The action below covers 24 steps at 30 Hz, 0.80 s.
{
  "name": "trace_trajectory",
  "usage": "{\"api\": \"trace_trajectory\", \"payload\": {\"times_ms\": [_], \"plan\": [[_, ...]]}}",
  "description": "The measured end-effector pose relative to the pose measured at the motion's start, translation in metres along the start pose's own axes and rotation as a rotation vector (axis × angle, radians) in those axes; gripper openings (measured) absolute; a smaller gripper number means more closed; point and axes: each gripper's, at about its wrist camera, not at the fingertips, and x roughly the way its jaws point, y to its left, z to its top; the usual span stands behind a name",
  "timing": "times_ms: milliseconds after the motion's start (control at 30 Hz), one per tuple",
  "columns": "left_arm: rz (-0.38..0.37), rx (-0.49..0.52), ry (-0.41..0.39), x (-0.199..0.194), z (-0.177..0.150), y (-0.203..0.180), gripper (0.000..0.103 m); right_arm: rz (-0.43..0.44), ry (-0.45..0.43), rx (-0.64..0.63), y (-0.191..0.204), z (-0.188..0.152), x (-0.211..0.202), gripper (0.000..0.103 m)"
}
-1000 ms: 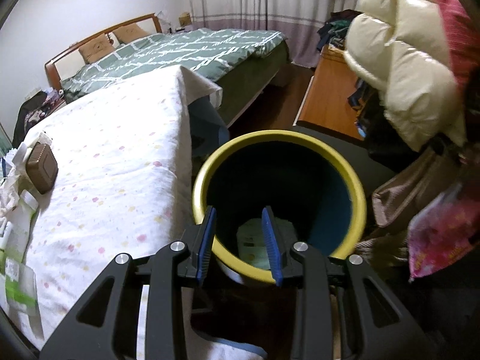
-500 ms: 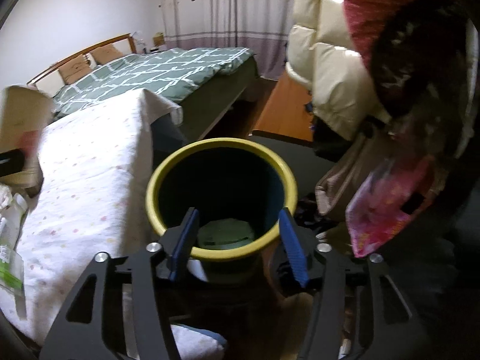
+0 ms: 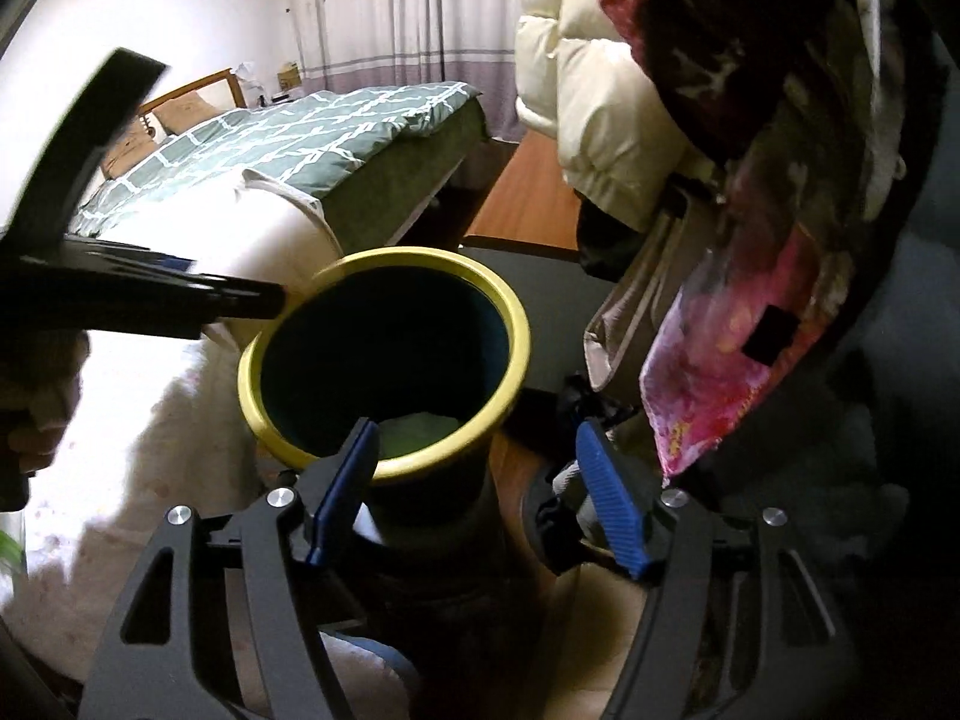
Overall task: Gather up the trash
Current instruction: 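Carry the paper cup over the bin and open the left gripper, then grasp the green-capped plastic jar with the right gripper and lift it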
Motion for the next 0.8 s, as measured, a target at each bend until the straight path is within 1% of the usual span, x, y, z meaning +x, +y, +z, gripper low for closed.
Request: {"api": "trace_trajectory", "payload": {"times_ms": [67, 167, 233, 367, 400, 467, 567, 600, 667, 733, 767, 800], "plan": [[0.005, -0.005, -0.005, 0.007, 0.005, -0.003, 0.074, -0.001, 0.003, 0.005, -0.003, -0.002, 0.000, 0.065], [-0.002, -0.014, -0.014, 0.005, 0.007, -0.004, 0.075, -0.001, 0.011, 0.012, -0.005, -0.005, 0.001, 0.066], [0.007, -0.014, -0.040, -0.010, 0.005, -0.005, 0.077, 0.009, 0.014, 0.016, -0.005, -0.006, 0.002, 0.066], [0.013, -0.025, -0.131, -0.060, -0.011, -0.001, 0.090, 0.028, 0.018, 0.000, 0.005, -0.007, 0.003, 0.066], [0.015, -0.038, -0.166, -0.078, -0.019, 0.001, 0.093, 0.037, 0.019, -0.008, 0.010, -0.007, 0.003, 0.067], [0.029, -0.076, -0.226, -0.111, -0.036, 0.008, 0.095, 0.051, 0.022, -0.023, 0.020, -0.009, 0.002, 0.067], [0.047, -0.144, -0.300, -0.157, -0.063, 0.025, 0.096, 0.087, 0.028, -0.054, 0.042, -0.010, -0.001, 0.068], [0.069, -0.172, -0.331, -0.175, -0.076, 0.031, 0.096, 0.098, 0.029, -0.067, 0.048, -0.010, -0.002, 0.069], [0.140, -0.217, -0.382, -0.207, -0.104, 0.045, 0.097, 0.130, 0.030, -0.113, 0.072, -0.011, -0.005, 0.069], [0.206, -0.260, -0.412, -0.230, -0.129, 0.059, 0.097, 0.157, 0.031, -0.155, 0.093, -0.011, -0.009, 0.069], [0.260, -0.298, -0.430, -0.246, -0.147, 0.070, 0.097, 0.172, 0.032, -0.177, 0.106, -0.012, -0.011, 0.069], [0.292, -0.327, -0.440, -0.257, -0.161, 0.078, 0.098, 0.184, 0.033, -0.192, 0.115, -0.013, -0.014, 0.069]]}}
